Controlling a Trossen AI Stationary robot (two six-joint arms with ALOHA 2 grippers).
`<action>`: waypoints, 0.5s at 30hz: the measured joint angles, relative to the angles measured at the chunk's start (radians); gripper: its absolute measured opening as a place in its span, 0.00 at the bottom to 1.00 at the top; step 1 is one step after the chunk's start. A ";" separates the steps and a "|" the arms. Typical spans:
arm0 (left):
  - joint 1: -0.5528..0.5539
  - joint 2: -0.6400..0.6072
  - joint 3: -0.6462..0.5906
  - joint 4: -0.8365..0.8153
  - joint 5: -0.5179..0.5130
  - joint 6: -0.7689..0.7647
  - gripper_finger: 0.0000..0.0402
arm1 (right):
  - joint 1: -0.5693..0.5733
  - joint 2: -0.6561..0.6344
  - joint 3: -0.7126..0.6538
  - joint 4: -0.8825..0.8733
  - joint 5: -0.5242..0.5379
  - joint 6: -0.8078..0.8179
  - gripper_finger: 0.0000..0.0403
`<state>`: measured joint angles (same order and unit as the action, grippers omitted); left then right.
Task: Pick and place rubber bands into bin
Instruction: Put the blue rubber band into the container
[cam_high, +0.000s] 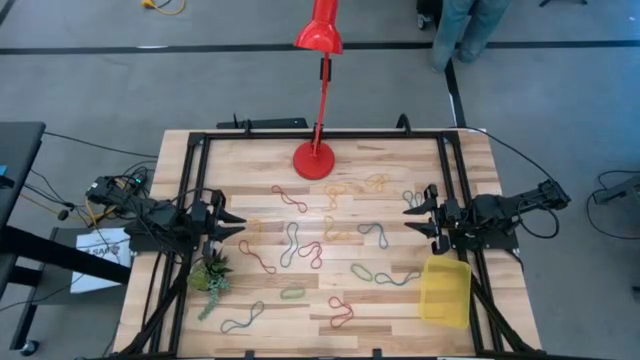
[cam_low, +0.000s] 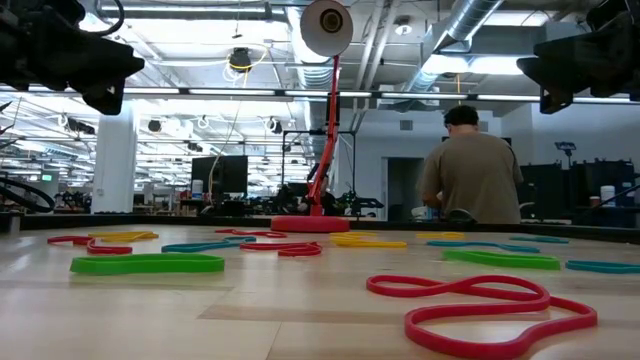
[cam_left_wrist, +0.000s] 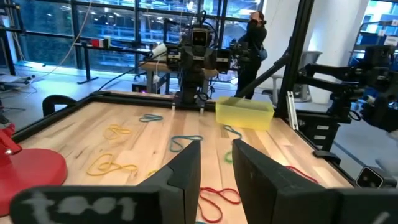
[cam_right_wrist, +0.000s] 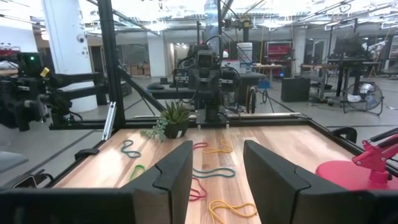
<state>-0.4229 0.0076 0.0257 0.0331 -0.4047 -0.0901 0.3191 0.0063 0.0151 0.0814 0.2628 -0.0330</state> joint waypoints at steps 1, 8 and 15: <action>0.000 0.000 0.000 0.003 -0.007 0.011 0.20 | 0.000 0.000 0.000 0.000 0.001 0.000 0.34; 0.000 -0.001 -0.001 0.016 -0.012 0.045 0.20 | -0.003 0.000 0.000 0.009 0.001 -0.051 0.34; 0.000 -0.001 0.000 0.009 -0.010 0.031 0.20 | -0.019 0.000 0.000 0.138 0.027 -0.055 0.34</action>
<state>-0.4225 0.0064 0.0253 0.0424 -0.4151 -0.0587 0.2997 0.0059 0.0154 0.2197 0.2897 -0.0875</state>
